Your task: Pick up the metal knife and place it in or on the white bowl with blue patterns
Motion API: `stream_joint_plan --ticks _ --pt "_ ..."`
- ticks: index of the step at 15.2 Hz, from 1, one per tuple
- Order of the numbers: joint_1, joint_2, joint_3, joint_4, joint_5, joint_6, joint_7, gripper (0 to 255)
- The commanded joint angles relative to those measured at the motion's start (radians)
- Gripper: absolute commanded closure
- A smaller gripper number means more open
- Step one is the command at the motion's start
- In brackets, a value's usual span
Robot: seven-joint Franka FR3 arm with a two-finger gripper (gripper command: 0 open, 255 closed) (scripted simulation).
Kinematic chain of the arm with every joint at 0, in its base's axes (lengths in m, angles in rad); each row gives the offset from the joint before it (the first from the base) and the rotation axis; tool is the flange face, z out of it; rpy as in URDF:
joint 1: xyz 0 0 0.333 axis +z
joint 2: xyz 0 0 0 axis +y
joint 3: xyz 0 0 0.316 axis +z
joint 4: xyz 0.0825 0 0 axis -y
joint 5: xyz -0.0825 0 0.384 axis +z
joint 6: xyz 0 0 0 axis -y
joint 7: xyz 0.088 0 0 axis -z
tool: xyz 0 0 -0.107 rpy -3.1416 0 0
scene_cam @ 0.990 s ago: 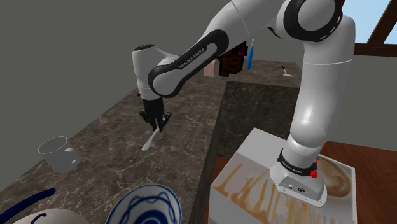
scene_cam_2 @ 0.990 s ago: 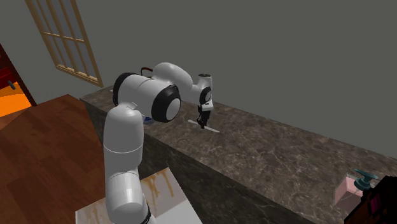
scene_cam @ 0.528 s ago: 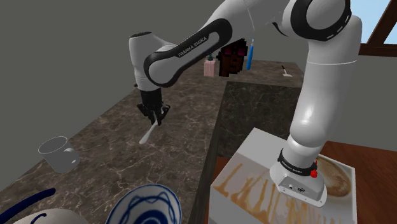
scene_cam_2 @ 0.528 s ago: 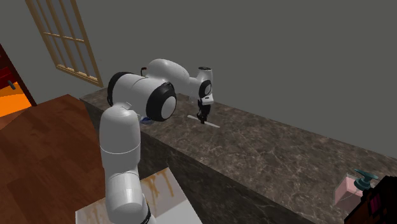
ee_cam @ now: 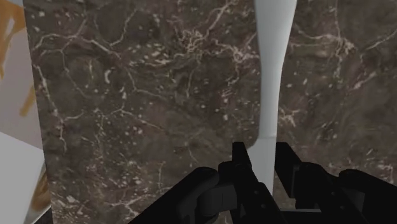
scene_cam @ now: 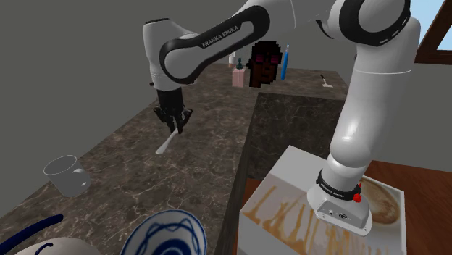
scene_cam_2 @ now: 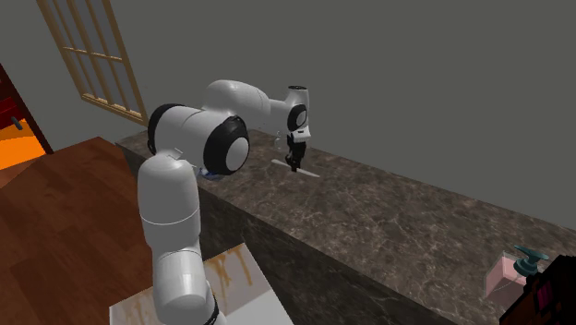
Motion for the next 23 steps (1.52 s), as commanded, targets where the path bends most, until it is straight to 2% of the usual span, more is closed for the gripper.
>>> stream_joint_plan --ticks 1,9,16,23 --pt "0.000 -0.006 0.002 0.021 0.005 -0.027 -0.002 255" --pt "-0.003 -0.031 0.004 0.098 0.024 -0.123 -0.014 255" --pt "0.060 -0.131 0.069 0.006 0.084 -0.109 0.097 255" --pt "0.134 -0.181 0.144 -0.029 0.118 -0.111 0.235 255"
